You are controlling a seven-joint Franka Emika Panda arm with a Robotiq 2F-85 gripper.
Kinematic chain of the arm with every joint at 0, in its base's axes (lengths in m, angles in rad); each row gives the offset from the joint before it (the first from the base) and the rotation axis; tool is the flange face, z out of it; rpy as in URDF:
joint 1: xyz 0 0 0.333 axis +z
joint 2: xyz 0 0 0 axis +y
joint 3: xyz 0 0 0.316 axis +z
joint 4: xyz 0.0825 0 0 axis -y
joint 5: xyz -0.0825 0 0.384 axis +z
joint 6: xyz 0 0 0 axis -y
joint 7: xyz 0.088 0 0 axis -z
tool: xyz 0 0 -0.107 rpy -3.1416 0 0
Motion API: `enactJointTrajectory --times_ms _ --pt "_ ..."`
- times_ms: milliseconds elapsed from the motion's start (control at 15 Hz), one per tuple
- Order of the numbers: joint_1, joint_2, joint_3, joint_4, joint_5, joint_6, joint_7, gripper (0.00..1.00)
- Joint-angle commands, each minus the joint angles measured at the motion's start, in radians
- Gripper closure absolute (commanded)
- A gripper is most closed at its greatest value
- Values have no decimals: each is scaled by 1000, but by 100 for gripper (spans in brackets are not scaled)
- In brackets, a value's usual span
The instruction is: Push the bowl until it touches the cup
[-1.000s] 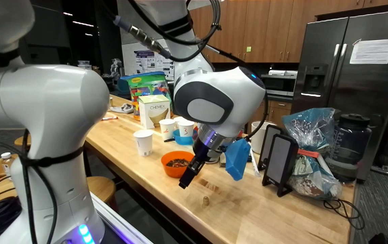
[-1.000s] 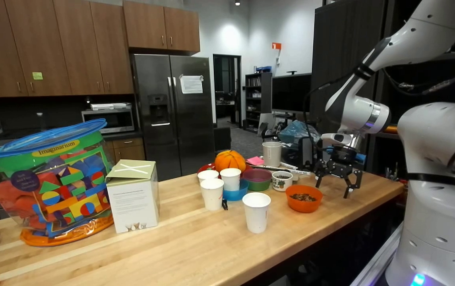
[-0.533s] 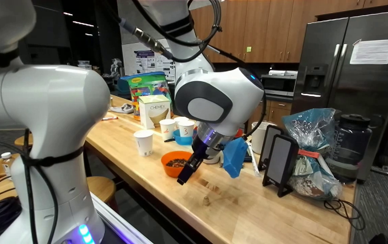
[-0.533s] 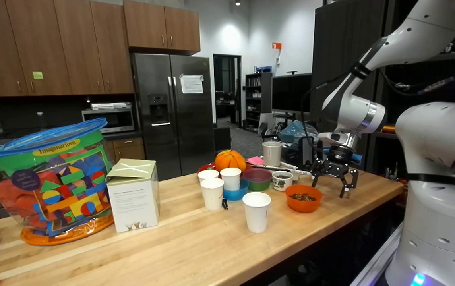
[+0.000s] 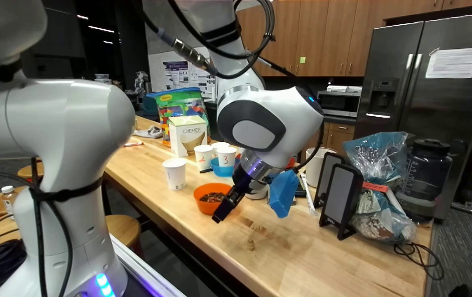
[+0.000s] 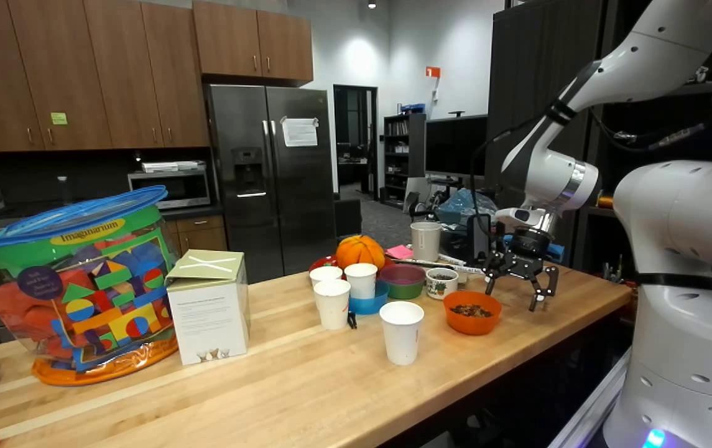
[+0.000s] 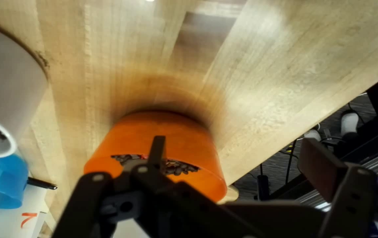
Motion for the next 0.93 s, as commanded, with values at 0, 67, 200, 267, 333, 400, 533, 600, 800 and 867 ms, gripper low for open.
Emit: enactJointTrajectory --times_ms 0,67,200,267,333,400,533,600,800,867 --pt "57 -18 -66 24 11 -59 0 0" --pt "68 -23 -78 27 8 -69 0 0" --pt "95 -28 -99 29 11 -78 0 0" --pt "109 -30 -110 30 12 -78 0 0" --pt "125 -34 -119 30 12 -77 3 0" --pt "141 -38 -128 30 11 -75 4 0" --pt "173 -46 -146 32 11 -72 8 0" --pt "190 -52 -156 32 11 -72 8 0" --pt "196 -123 -156 20 -74 -53 80 0" --pt "210 -136 -166 18 -84 -48 90 0"
